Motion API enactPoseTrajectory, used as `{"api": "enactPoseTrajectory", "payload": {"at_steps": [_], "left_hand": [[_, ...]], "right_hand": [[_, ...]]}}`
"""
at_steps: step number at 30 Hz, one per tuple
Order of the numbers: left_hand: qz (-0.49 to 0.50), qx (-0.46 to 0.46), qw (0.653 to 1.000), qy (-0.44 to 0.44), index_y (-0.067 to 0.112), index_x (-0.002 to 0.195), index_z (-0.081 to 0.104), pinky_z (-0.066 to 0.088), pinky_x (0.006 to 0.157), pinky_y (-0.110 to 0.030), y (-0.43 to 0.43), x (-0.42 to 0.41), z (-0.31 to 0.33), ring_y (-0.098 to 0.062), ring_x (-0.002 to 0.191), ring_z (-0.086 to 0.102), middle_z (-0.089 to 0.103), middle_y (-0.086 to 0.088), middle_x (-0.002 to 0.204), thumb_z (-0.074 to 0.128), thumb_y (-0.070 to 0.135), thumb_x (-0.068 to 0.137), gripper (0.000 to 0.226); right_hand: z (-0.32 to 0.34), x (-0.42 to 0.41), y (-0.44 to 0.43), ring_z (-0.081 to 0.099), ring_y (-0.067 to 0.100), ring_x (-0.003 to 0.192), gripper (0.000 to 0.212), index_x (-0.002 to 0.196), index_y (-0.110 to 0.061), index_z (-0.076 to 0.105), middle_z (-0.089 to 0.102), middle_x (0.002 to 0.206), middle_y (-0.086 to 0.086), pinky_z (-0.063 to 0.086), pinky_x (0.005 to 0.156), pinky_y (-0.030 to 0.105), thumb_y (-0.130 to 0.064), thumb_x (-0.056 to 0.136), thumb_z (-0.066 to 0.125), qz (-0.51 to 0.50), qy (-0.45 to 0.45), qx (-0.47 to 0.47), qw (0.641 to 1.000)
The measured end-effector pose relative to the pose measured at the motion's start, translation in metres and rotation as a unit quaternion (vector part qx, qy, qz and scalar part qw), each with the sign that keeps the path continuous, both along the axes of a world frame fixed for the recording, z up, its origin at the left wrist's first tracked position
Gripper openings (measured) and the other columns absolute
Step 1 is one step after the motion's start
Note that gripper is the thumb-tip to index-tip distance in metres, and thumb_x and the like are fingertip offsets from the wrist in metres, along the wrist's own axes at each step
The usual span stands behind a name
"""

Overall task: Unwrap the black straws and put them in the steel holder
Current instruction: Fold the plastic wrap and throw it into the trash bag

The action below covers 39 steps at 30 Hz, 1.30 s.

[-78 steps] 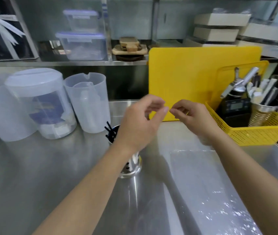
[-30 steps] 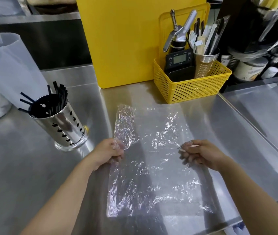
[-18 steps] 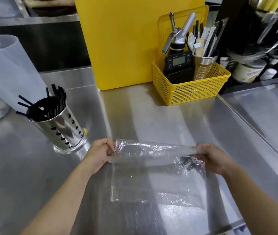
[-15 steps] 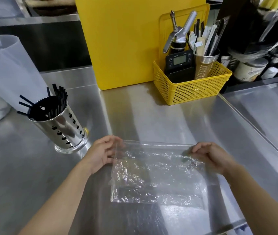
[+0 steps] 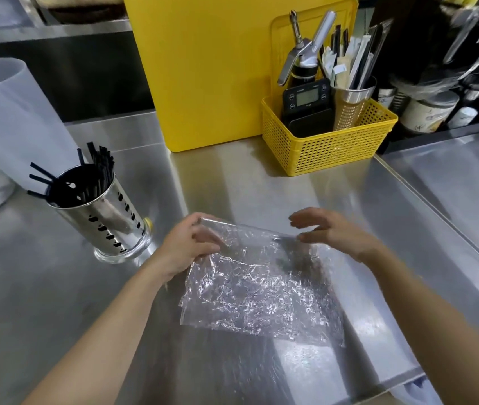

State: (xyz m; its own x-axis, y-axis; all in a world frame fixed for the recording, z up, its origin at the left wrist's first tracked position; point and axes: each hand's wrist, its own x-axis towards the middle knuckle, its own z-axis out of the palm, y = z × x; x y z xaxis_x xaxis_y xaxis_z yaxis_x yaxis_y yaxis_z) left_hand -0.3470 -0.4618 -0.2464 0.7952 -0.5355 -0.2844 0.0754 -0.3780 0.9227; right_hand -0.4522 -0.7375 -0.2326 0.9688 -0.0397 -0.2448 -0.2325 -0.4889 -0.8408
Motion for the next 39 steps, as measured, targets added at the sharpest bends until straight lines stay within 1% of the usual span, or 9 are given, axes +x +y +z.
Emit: {"api": "enactPoseTrajectory", "payload": {"at_steps": [2, 5, 9, 12, 15, 20, 24, 34, 39], "left_hand": [[-0.030, 0.001, 0.999, -0.026, 0.007, 0.097, 0.051, 0.050, 0.060, -0.029, -0.005, 0.000, 0.009, -0.017, 0.071, 0.064, 0.073, 0.003, 0.077, 0.069, -0.005, 0.074, 0.031], [-0.052, -0.024, 0.997, -0.055, 0.017, 0.083, 0.051, 0.048, 0.062, -0.026, -0.008, -0.002, 0.021, -0.012, 0.070, 0.062, 0.072, 0.003, 0.080, 0.070, -0.001, 0.075, 0.028], [0.048, -0.059, 0.996, -0.050, 0.029, 0.100, 0.061, 0.044, 0.078, -0.028, 0.007, 0.010, 0.027, -0.012, 0.090, 0.061, 0.068, 0.003, 0.100, 0.065, 0.046, 0.073, 0.032], [0.153, -0.151, 0.973, 0.087, 0.014, 0.121, 0.056, 0.035, 0.099, -0.043, 0.024, 0.019, 0.016, -0.029, 0.116, 0.049, 0.050, -0.018, 0.135, 0.046, 0.063, 0.077, 0.066], [0.138, -0.207, 0.936, 0.249, 0.002, 0.128, 0.045, 0.040, 0.091, -0.048, 0.024, 0.007, -0.001, -0.035, 0.109, 0.052, 0.054, -0.024, 0.124, 0.038, 0.071, 0.069, 0.090], [0.069, -0.091, 0.981, 0.155, 0.004, 0.106, 0.057, 0.051, 0.059, -0.022, -0.002, -0.026, -0.014, -0.014, 0.069, 0.063, 0.066, -0.003, 0.082, 0.057, 0.035, 0.083, 0.040], [0.073, 0.005, 0.997, -0.021, -0.003, 0.097, 0.057, 0.043, 0.077, -0.027, -0.006, -0.026, -0.019, -0.014, 0.082, 0.058, 0.061, -0.004, 0.086, 0.068, 0.025, 0.082, 0.035], [0.080, -0.038, 0.996, -0.001, 0.009, 0.078, 0.064, 0.037, 0.060, -0.019, 0.004, -0.026, -0.014, -0.010, 0.063, 0.051, 0.057, 0.004, 0.064, 0.059, 0.021, 0.088, 0.017], [0.077, -0.110, 0.991, 0.020, 0.018, 0.087, 0.059, 0.034, 0.044, -0.011, 0.007, -0.029, -0.009, -0.005, 0.043, 0.040, 0.050, 0.007, 0.049, 0.048, -0.003, 0.089, 0.023]], "right_hand": [[0.003, 0.008, 0.010, 0.056, 0.012, 0.109, 0.044, 0.121, -0.016, 0.054, 0.060, 0.116, -0.001, 0.044, 0.092, 0.020, -0.013, 0.080, 0.069, 0.046, 0.046, 0.001, 0.998], [0.002, 0.014, 0.022, 0.066, 0.014, 0.084, 0.022, 0.095, -0.015, 0.065, 0.071, 0.091, 0.004, 0.052, 0.074, 0.018, -0.005, 0.076, 0.071, 0.072, 0.075, 0.045, 0.994], [-0.005, 0.016, 0.025, 0.065, 0.012, 0.059, 0.009, 0.078, -0.004, 0.068, 0.070, 0.062, -0.002, 0.054, 0.057, 0.026, 0.005, 0.076, 0.067, 0.008, 0.010, 0.111, 0.994], [-0.011, 0.014, 0.027, 0.065, 0.012, 0.059, 0.017, 0.073, -0.013, 0.069, 0.071, 0.063, 0.000, 0.052, 0.053, 0.022, 0.004, 0.076, 0.067, -0.069, -0.041, 0.218, 0.973], [-0.018, 0.012, 0.031, 0.066, 0.013, 0.060, 0.014, 0.074, -0.013, 0.069, 0.072, 0.067, 0.003, 0.052, 0.053, 0.021, 0.001, 0.074, 0.068, -0.134, -0.059, 0.285, 0.947], [-0.033, 0.007, 0.050, 0.067, 0.015, 0.059, 0.014, 0.076, -0.010, 0.066, 0.071, 0.066, 0.005, 0.050, 0.052, 0.023, 0.004, 0.074, 0.067, -0.215, -0.050, 0.342, 0.913], [-0.036, 0.001, 0.054, 0.066, 0.015, 0.056, 0.008, 0.076, -0.005, 0.066, 0.068, 0.062, 0.004, 0.049, 0.048, 0.020, 0.003, 0.076, 0.066, -0.213, -0.048, 0.350, 0.911], [-0.041, -0.014, 0.035, 0.048, 0.014, 0.054, 0.008, 0.073, -0.012, 0.071, 0.054, 0.063, 0.004, 0.046, 0.051, 0.021, -0.019, 0.072, 0.069, -0.172, 0.016, 0.357, 0.918], [-0.049, -0.021, 0.026, 0.061, 0.012, 0.049, 0.025, 0.095, -0.015, 0.072, 0.070, 0.066, 0.006, 0.047, 0.045, 0.018, 0.000, 0.080, 0.059, -0.169, 0.036, 0.408, 0.896]]}}
